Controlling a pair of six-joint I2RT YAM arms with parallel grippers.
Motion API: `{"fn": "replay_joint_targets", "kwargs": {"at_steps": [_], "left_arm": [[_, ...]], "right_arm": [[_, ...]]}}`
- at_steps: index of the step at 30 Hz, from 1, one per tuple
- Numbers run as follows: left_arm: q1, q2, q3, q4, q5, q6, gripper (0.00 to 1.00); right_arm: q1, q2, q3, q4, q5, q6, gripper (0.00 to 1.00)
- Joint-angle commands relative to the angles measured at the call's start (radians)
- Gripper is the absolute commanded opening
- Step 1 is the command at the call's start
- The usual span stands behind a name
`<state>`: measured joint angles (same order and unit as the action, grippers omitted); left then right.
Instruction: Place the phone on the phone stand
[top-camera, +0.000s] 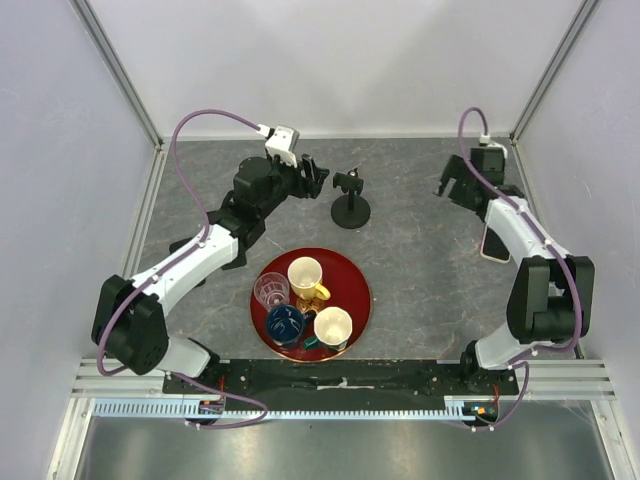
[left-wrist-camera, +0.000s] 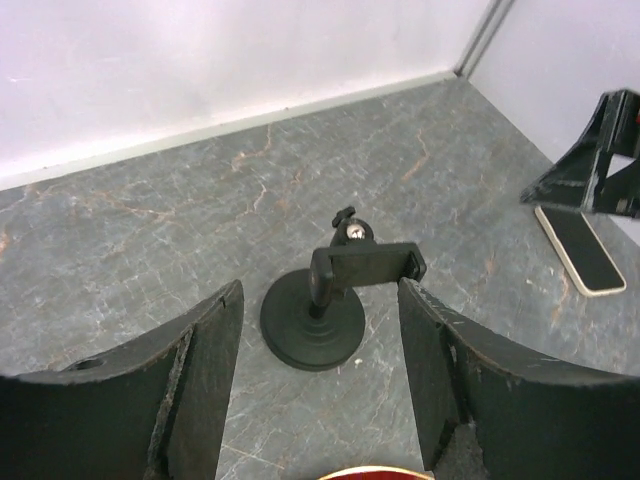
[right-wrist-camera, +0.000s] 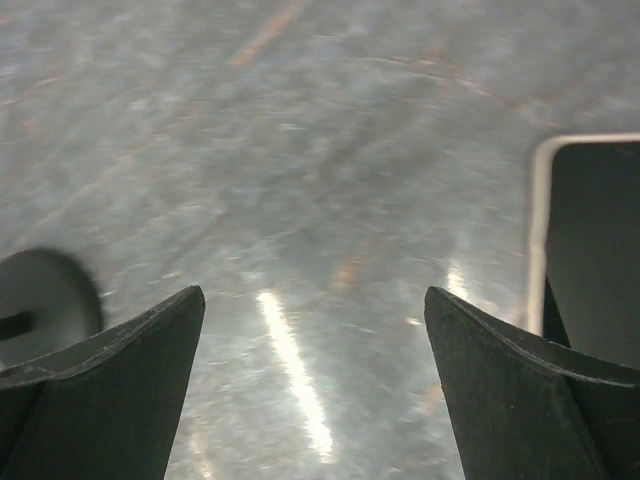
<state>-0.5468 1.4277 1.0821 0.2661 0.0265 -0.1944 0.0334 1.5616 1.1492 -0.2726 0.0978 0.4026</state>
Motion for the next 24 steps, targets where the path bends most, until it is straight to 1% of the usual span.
{"fn": "replay_joint_targets", "kwargs": {"at_steps": [1,2,3,4,5,6,7,8,9,10,11,13,15,17,20,24], "left_arm": [[0.037,0.000,-0.037,0.084,0.146,0.064,0.69],[0.068,-0.001,-0.048,0.093,0.174,0.059,0.70],[0.088,-0.001,-0.059,0.107,0.209,0.044,0.70],[0.109,-0.003,-0.079,0.132,0.272,0.032,0.70],[0.158,-0.004,-0.088,0.145,0.301,0.015,0.69],[0.185,-0.003,-0.097,0.157,0.331,-0.032,0.70],[0.209,0.002,-0.106,0.179,0.390,-0.065,0.70],[0.259,0.023,-0.105,0.189,0.429,-0.100,0.70],[0.281,0.037,-0.105,0.205,0.473,-0.175,0.70],[0.300,0.052,-0.102,0.232,0.566,-0.209,0.70],[0.321,0.068,-0.102,0.283,0.604,-0.236,0.70],[0.324,0.102,-0.093,0.312,0.670,-0.278,0.70],[0.324,0.118,-0.079,0.314,0.702,-0.275,0.73],[0.324,0.119,-0.073,0.308,0.722,-0.261,0.73],[0.326,0.105,-0.070,0.277,0.713,-0.223,0.73],[0.326,0.093,-0.070,0.254,0.702,-0.200,0.73]], "right_arm": [[-0.117,0.049,0.111,-0.238,0.080,-0.031,0.98],[-0.169,0.066,0.127,-0.255,0.071,-0.042,0.98],[-0.194,0.086,0.145,-0.290,0.068,-0.050,0.98],[-0.219,0.127,0.176,-0.304,0.060,-0.070,0.98],[-0.263,0.147,0.187,-0.313,0.043,-0.079,0.98],[-0.288,0.169,0.193,-0.327,-0.011,-0.090,0.98],[-0.337,0.208,0.208,-0.336,-0.041,-0.093,0.98],[-0.360,0.222,0.210,-0.341,-0.074,-0.111,0.98],[-0.380,0.236,0.207,-0.333,-0.136,-0.123,0.98],[-0.409,0.261,0.208,-0.330,-0.153,-0.133,0.98],[-0.423,0.276,0.208,-0.327,-0.185,-0.160,0.98],[-0.452,0.310,0.211,-0.321,-0.220,-0.174,0.98],[-0.472,0.322,0.201,-0.288,-0.242,-0.189,0.98],[-0.486,0.336,0.193,-0.283,-0.224,-0.197,0.98],[-0.495,0.336,0.159,-0.240,-0.243,-0.203,0.98],[-0.500,0.377,0.152,-0.217,-0.256,-0.199,0.98]]}}
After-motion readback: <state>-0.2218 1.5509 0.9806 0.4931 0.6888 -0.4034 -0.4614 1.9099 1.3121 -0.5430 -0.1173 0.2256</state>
